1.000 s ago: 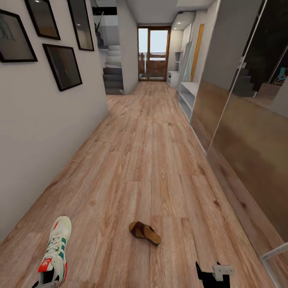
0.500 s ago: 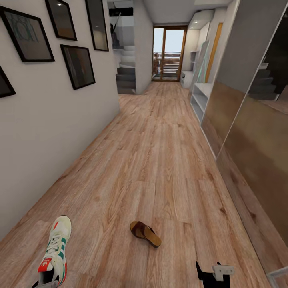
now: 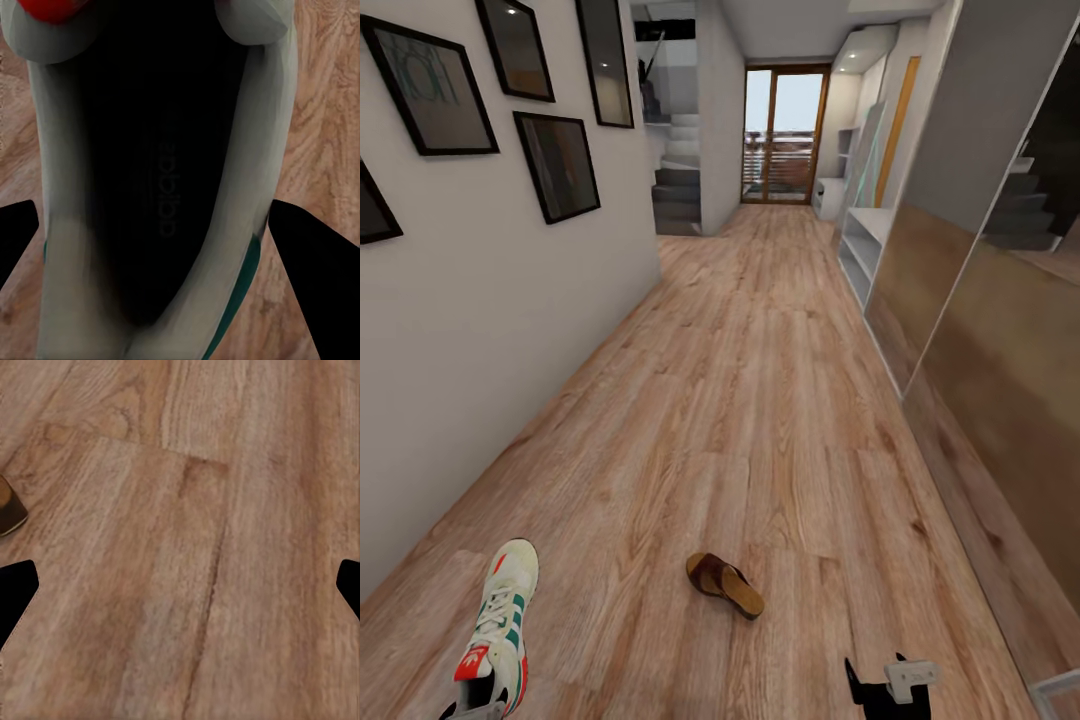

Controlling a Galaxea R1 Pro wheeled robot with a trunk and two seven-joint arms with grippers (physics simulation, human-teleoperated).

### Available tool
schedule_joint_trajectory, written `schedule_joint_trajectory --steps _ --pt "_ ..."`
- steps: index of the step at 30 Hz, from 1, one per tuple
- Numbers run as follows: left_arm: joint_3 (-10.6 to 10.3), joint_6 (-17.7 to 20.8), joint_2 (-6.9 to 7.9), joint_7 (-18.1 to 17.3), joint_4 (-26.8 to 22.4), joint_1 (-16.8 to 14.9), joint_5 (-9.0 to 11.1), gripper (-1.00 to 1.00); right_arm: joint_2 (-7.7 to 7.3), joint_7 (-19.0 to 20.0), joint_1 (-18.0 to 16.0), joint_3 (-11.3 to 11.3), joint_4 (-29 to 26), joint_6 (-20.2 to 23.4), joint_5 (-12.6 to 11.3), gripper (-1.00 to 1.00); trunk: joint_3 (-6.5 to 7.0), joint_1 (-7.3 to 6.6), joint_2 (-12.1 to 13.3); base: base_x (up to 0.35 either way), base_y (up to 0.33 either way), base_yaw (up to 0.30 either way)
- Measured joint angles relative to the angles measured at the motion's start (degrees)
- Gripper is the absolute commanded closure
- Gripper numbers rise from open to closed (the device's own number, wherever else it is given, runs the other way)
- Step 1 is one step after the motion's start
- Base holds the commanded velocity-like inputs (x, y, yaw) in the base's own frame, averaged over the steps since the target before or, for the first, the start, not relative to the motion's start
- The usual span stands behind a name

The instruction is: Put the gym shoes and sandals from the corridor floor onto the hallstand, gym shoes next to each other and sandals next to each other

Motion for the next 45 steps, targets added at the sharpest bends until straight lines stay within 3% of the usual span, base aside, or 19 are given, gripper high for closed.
schedule_joint_trajectory --steps 27,45 --pt "-0.01 -0.08 0.01 0.05 0.01 0.03 -0.04 1.0 0.31 -0.12 -0.01 -0.04 0.03 -0.01 -0.05 -1.0 0.0 0.0 0.0 0.0 -0.003 0.263" --pt "0.01 -0.07 0.05 0.08 -0.04 -0.02 0.0 1.0 0.29 -0.12 -0.01 -0.04 0.03 -0.01 -0.06 -1.0 0.0 0.0 0.0 0.0 -0.203 0.273"
